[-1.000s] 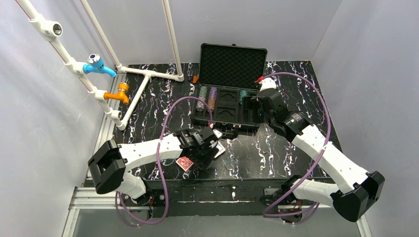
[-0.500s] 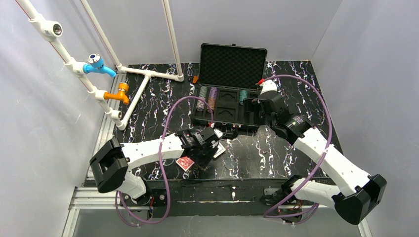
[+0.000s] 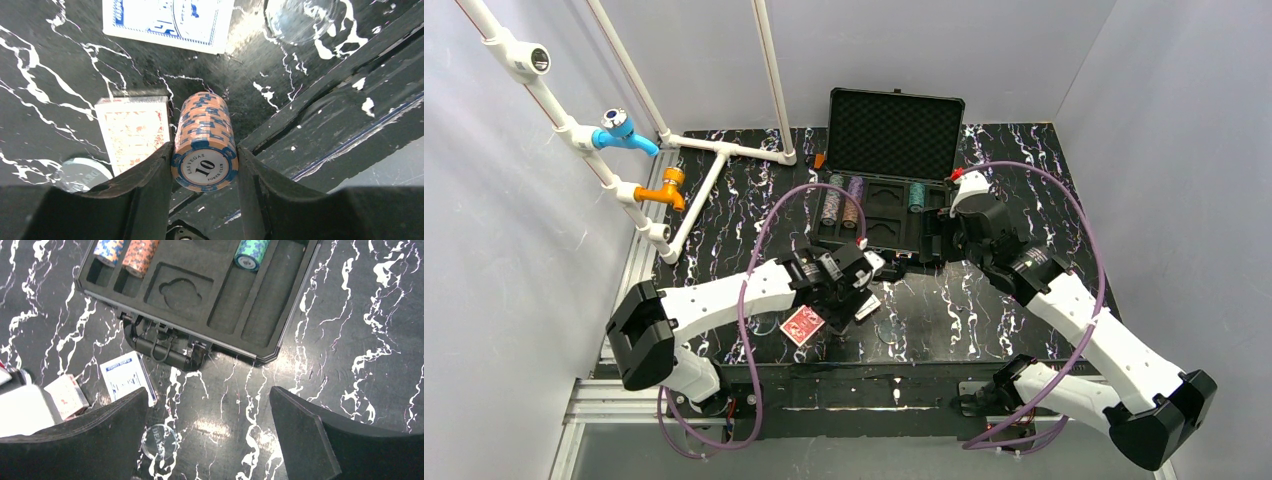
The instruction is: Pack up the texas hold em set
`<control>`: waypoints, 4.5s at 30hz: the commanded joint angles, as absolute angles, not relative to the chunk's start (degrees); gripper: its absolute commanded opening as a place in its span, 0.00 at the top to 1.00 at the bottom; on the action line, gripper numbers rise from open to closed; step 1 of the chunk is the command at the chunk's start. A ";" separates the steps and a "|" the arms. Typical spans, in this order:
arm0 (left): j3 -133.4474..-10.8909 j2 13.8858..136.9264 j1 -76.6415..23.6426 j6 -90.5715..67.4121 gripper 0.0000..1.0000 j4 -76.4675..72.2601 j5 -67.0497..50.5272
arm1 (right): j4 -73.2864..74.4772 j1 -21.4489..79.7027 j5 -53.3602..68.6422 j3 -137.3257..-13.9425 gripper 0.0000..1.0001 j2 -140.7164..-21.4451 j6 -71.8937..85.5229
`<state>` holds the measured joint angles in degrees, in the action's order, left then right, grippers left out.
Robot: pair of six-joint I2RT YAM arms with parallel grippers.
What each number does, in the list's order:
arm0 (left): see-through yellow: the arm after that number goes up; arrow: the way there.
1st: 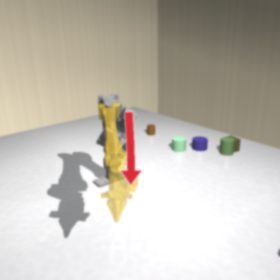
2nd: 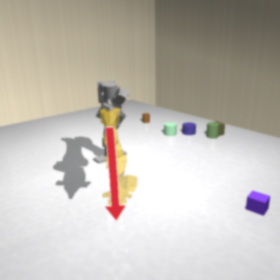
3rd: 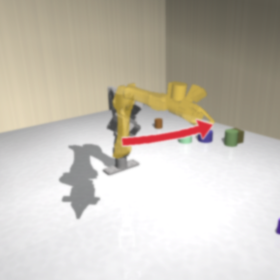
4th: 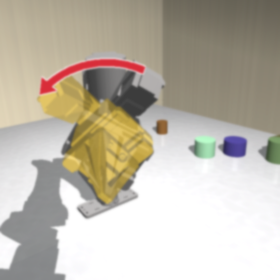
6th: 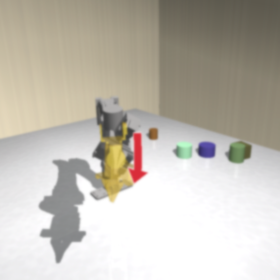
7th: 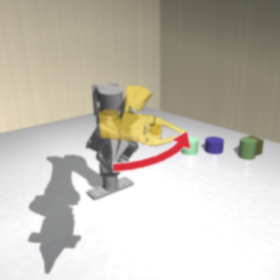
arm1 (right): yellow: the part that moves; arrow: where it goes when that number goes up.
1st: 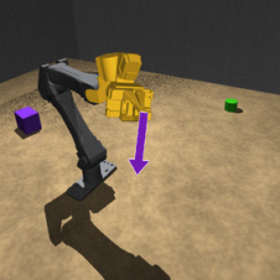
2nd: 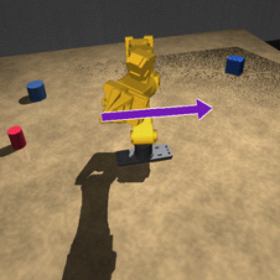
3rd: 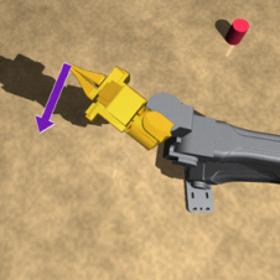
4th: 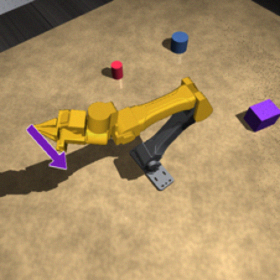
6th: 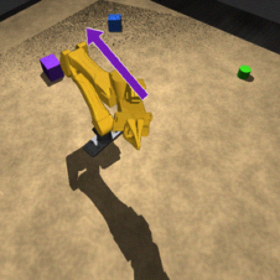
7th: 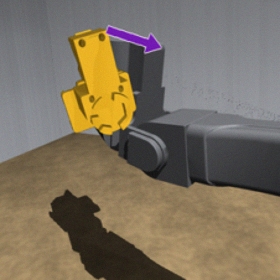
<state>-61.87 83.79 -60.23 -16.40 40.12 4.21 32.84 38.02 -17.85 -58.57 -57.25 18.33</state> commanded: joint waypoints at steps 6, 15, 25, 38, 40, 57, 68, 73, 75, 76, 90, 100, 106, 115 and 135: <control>-70.80 80.35 -48.07 -9.36 1.00 43.78 -8.41 | 27.04 38.25 -12.97 -56.50 0.02 -55.08 15.66; -74.75 84.23 -37.95 -2.38 1.00 41.80 -17.51 | 24.59 38.32 -9.19 -55.71 0.02 -55.57 14.96; -78.32 91.72 -29.87 -0.26 1.00 41.26 -40.87 | 15.38 38.41 7.19 -50.76 0.02 -52.88 7.86; -71.53 85.72 -29.27 -0.26 1.00 35.80 -48.47 | 2.21 44.66 19.11 -40.36 0.00 -51.77 -8.60; -71.18 85.11 -29.27 -0.26 1.00 35.33 -49.39 | 0.63 45.56 20.04 -39.15 0.00 -52.27 -9.98; -68.64 80.85 -29.33 1.36 1.00 33.27 -49.75 | -14.18 51.65 18.16 -35.49 0.00 -59.21 -12.79; -68.29 79.96 -29.29 1.31 1.00 33.30 -49.46 | -18.37 53.85 12.75 -36.65 0.04 -63.50 -13.89; -68.20 79.44 -29.35 1.18 1.00 33.09 -49.05 | -19.87 54.71 9.62 -36.65 0.08 -64.55 -13.89; -68.27 79.41 -29.27 1.06 1.00 33.04 -48.79 | -20.35 55.06 8.88 -36.77 0.09 -65.19 -13.93; -68.24 79.39 -29.33 1.06 1.00 33.05 -48.85 | -20.43 55.24 8.68 -36.93 0.10 -65.69 -13.97; -68.03 79.19 -29.29 0.97 1.00 32.94 -48.69 | -22.55 57.08 6.83 -37.79 0.25 -69.23 -14.41; -67.94 79.32 -29.31 0.88 1.00 32.95 -48.69 | -24.78 57.98 5.25 -37.60 0.27 -69.73 -14.24; -67.89 79.37 -29.31 0.79 1.00 33.01 -48.87 | -26.15 58.90 4.10 -37.16 0.31 -69.96 -13.99; -68.01 79.50 -29.32 0.62 1.00 32.96 -49.06 | -26.15 60.33 3.19 -36.66 0.57 -69.73 -14.28; -66.53 76.37 -29.30 -1.29 0.02 31.66 -37.29 | -24.75 62.14 1.47 -33.44 0.70 -66.69 -14.23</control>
<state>-66.48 78.89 -29.45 -0.01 31.68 -41.52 -20.29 61.87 2.07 -33.91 -69.78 -14.06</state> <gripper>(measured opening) 0.982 0.524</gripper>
